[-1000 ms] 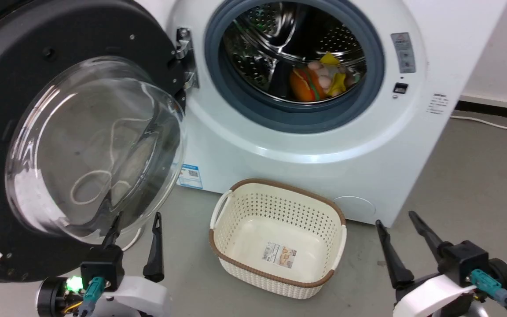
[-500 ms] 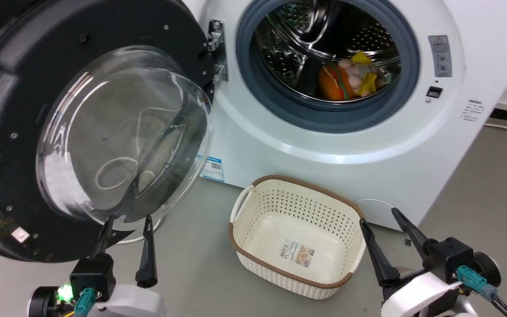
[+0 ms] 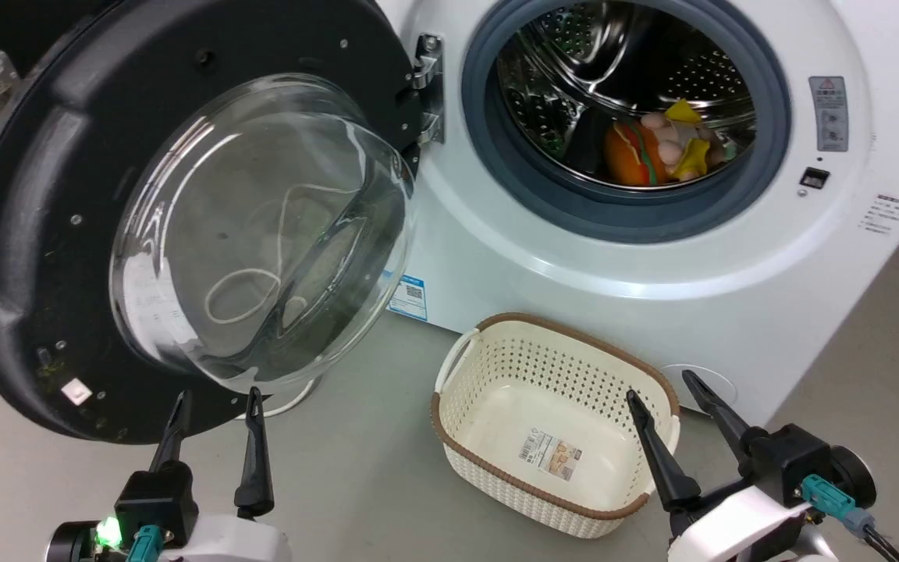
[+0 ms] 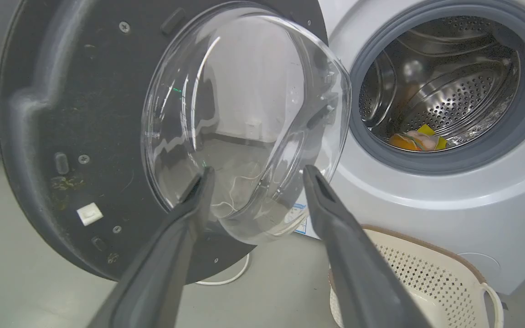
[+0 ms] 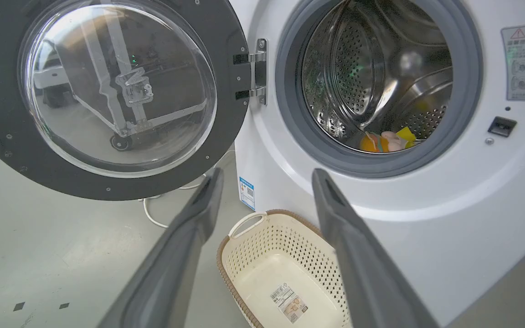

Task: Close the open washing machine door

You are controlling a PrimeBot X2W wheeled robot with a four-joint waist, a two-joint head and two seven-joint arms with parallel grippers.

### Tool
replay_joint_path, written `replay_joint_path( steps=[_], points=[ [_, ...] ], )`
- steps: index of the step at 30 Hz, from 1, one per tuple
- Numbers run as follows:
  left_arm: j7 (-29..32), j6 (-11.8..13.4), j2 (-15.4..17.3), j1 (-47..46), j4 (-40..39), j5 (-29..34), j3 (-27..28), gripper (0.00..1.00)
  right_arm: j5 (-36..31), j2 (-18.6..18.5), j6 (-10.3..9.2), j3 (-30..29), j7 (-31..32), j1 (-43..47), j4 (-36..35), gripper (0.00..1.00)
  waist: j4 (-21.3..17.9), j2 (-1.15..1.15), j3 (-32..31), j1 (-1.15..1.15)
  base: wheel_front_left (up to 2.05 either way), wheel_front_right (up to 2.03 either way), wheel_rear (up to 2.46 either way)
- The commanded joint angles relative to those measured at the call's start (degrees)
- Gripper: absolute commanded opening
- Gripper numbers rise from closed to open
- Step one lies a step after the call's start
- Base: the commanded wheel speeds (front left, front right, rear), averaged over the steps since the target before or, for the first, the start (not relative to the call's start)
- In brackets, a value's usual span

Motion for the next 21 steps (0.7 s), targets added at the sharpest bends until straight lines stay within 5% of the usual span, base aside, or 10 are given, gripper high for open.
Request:
replay_joint_path(
  steps=[1, 15, 16, 17, 21],
  points=[
    [-0.67, 0.24, -0.01, 0.77, -0.45, -0.05, -0.02, 1.0, 0.7, -0.45, 0.02, 0.44, -0.54, -1.05, 0.39, 1.0, 0.48, 0.0, -0.02, 0.0, 0.0, 0.0, 0.0],
    [-2.35, 0.84, -0.04, 1.88, -1.06, -0.42, 0.14, 1.0, 1.61, -0.82, 0.03, 1.78, -2.21, -0.88, 1.31, 1.0, 3.88, 0.0, 0.01, 0.0, 0.0, 0.0, 0.0],
    [-2.47, 0.82, -0.04, 1.93, -1.08, -0.49, 0.19, 0.65, 1.63, -0.83, 0.03, 1.87, -2.33, -0.82, 1.37, 1.0, 4.13, 0.0, 0.02, 0.0, 0.0, 0.0, 0.0],
    [-2.59, 0.68, -0.04, 2.01, -1.02, -0.69, 0.21, 0.0, 1.67, -0.83, 0.03, 1.98, -2.45, -0.77, 1.44, 1.0, 4.37, 0.0, 0.03, 0.0, 0.0, 0.0, 0.0],
    [-3.06, 0.19, -0.04, 2.31, -1.32, -0.97, 0.36, 0.0, 1.84, -0.87, 0.03, 2.36, -2.93, -0.59, 1.64, 1.0, 5.36, 0.0, 0.06, 0.0, 0.0, 0.0, 0.0]
  ],
)
